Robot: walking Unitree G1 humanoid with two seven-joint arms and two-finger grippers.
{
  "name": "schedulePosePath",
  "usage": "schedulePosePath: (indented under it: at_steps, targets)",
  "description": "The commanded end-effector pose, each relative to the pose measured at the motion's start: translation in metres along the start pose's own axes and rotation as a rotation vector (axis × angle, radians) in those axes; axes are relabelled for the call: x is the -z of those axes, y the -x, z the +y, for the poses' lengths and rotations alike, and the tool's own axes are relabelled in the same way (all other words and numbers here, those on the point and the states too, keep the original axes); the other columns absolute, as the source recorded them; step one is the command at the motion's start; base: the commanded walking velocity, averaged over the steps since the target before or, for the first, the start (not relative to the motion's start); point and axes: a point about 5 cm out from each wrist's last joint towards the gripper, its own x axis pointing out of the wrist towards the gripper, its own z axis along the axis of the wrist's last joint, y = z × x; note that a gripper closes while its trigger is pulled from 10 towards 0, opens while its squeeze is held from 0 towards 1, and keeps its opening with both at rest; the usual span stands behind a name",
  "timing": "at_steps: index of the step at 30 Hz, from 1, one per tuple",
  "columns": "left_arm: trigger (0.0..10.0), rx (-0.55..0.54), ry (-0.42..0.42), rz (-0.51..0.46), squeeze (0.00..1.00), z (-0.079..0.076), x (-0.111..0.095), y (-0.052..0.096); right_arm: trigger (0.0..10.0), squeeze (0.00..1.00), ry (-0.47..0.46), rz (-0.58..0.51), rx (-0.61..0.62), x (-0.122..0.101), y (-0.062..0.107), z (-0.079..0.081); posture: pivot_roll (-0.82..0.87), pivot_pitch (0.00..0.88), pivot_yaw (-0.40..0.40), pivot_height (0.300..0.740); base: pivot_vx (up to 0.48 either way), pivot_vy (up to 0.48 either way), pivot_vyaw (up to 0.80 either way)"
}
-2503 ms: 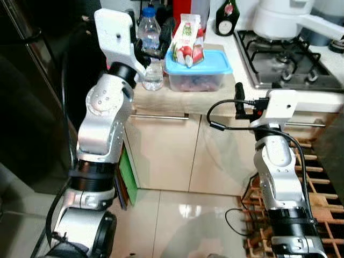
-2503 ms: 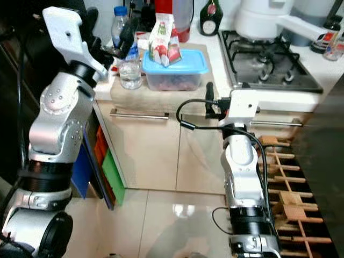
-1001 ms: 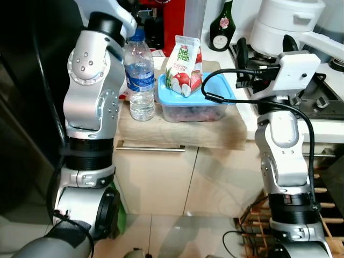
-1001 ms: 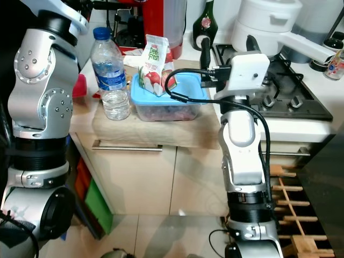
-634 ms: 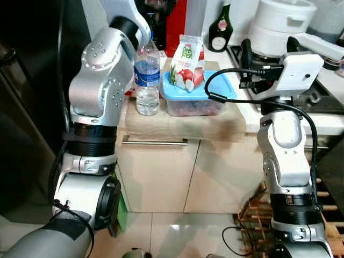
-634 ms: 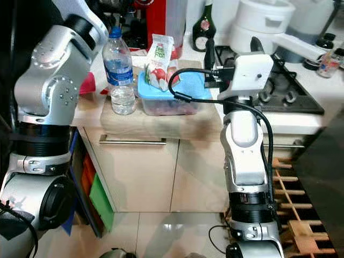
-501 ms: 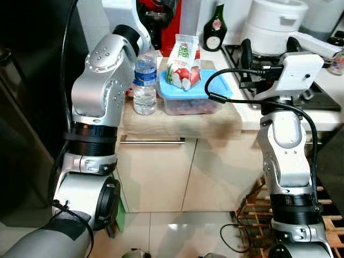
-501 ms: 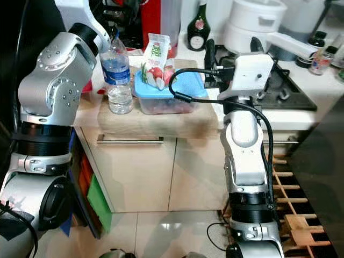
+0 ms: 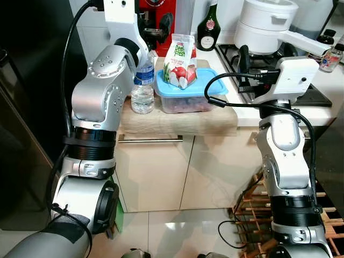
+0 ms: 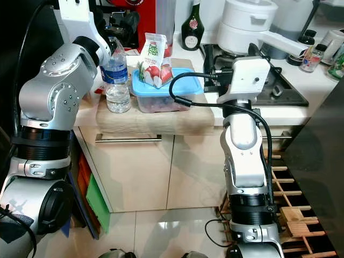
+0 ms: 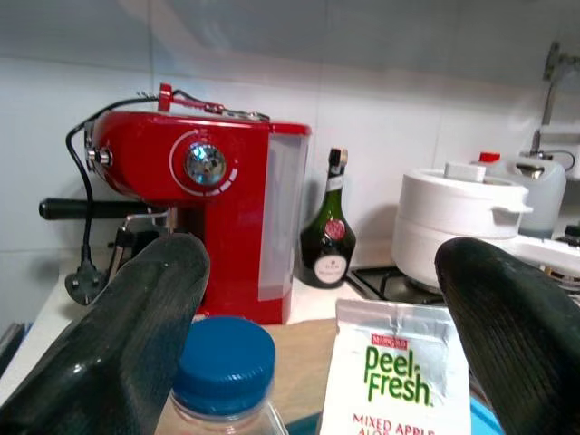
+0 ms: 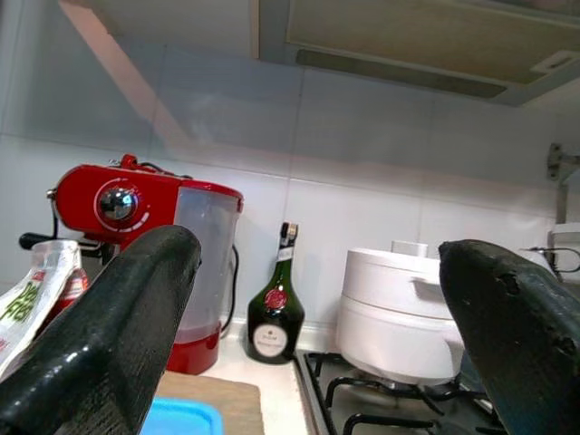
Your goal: Restocking fridge
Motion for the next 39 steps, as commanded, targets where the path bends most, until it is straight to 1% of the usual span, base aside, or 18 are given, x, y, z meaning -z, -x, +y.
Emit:
schedulePosePath:
  at_steps: [1,10,14,17,18,20,21,27,30,37,38,39]
  targets:
    - [10.0,-0.003,-0.006,0.036,0.00,-0.002,0.006,0.002,10.0,0.18,-0.011,0.035,-0.005,0.006,0.001,0.001,-0.10,0.000,0.007,0.740,0.000,0.000,0.00]
    - [10.0,-0.037,0.019,0.109,0.00,0.002,0.022,0.000,10.0,0.18,-0.015,0.048,-0.014,0.009,-0.001,0.002,-0.11,0.000,0.005,0.740,0.000,0.000,0.00]
    - [10.0,-0.065,0.033,0.139,0.00,0.007,0.031,-0.003,10.0,0.18,-0.014,0.049,-0.018,0.009,-0.003,0.001,-0.11,0.000,0.001,0.740,0.000,0.000,0.00]
    - [10.0,-0.097,0.035,0.162,0.00,0.013,0.041,-0.005,10.0,0.18,-0.014,0.047,-0.022,0.008,-0.002,0.002,-0.11,0.000,0.013,0.740,0.000,0.000,0.00]
    - [6.3,-0.097,0.046,0.160,0.00,0.015,0.043,-0.006,10.0,0.18,-0.015,0.050,-0.021,0.009,-0.001,0.003,-0.11,0.000,0.017,0.740,0.000,0.000,0.00]
    - [6.3,-0.093,0.046,0.155,0.00,0.015,0.043,-0.007,10.0,0.18,-0.016,0.051,-0.020,0.009,0.000,0.003,-0.11,0.000,0.018,0.740,0.000,0.000,0.00]
    - [0.0,-0.092,0.050,0.154,0.00,0.015,0.043,-0.007,10.0,0.18,-0.017,0.054,-0.017,0.010,0.000,0.003,-0.12,0.000,0.018,0.740,0.000,0.000,0.00]
    - [0.0,-0.088,0.027,0.114,0.00,0.015,0.039,-0.012,10.0,0.18,-0.015,0.055,-0.013,0.010,-0.001,0.002,-0.12,0.000,0.013,0.740,0.000,0.000,0.00]
    - [0.0,-0.086,0.013,0.103,0.00,0.015,0.039,-0.012,10.0,0.18,-0.013,0.057,-0.015,0.011,-0.001,0.002,-0.12,0.000,0.011,0.740,0.000,0.000,0.00]
    - [0.0,-0.073,0.008,0.100,0.00,0.013,0.041,-0.009,10.0,0.18,-0.012,0.060,-0.023,0.012,-0.001,0.003,-0.11,0.000,0.008,0.740,0.000,0.000,0.00]
    - [0.0,-0.069,0.003,0.096,0.00,0.013,0.041,-0.009,10.0,0.18,-0.012,0.061,-0.023,0.012,-0.001,0.003,-0.11,0.000,0.008,0.740,0.000,0.000,0.00]
    - [0.0,-0.060,0.009,0.069,0.00,0.012,0.037,-0.009,10.0,0.18,-0.011,0.061,-0.023,0.012,-0.001,0.003,-0.11,0.000,0.009,0.740,0.000,0.000,0.00]
